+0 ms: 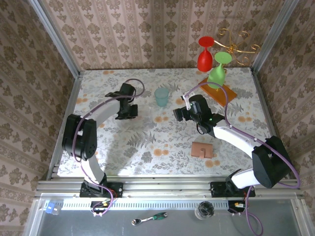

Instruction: Take the credit cards out of the card holder

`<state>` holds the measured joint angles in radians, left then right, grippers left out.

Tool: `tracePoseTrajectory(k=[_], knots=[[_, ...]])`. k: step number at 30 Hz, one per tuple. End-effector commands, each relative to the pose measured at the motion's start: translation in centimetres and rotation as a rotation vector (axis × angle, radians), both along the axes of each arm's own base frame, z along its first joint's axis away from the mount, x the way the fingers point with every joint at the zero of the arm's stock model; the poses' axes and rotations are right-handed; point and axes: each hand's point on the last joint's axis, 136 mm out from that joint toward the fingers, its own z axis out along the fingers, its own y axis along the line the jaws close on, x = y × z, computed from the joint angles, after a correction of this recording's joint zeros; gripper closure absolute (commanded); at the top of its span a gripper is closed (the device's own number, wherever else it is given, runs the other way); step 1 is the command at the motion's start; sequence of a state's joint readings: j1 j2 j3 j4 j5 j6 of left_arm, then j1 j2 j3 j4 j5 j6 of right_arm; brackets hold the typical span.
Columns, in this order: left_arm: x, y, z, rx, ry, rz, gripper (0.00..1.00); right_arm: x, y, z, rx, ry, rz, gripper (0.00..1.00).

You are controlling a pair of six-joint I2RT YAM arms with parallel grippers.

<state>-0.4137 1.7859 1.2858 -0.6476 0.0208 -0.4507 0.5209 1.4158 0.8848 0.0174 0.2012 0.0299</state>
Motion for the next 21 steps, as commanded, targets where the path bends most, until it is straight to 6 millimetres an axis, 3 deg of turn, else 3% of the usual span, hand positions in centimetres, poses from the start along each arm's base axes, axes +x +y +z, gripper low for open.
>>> tracePoseTrajectory(k=[1,2,4,9,21], knots=[[0.7,-1.9,0.6,-0.009,0.000,-0.008,1.00,-0.3,-0.7,0.0,-0.020,-0.002,-0.034,0.02],[1.2,-2.1,0.6,-0.011,0.001,-0.006,1.00,-0.5,-0.9,1.1,-0.008,-0.026,-0.034,0.01],[1.2,-4.3,0.7,-0.019,-0.003,-0.048,1.00,-0.5,-1.0,1.2,-0.011,-0.031,-0.036,0.01],[2.6,-6.4,0.9,-0.025,-0.005,-0.072,1.00,-0.8,-1.3,1.2,-0.021,-0.032,-0.040,0.01],[5.9,-8.2,0.4,-0.014,-0.013,-0.085,1.00,-1.6,-2.2,1.8,-0.031,-0.049,-0.056,0.01]])
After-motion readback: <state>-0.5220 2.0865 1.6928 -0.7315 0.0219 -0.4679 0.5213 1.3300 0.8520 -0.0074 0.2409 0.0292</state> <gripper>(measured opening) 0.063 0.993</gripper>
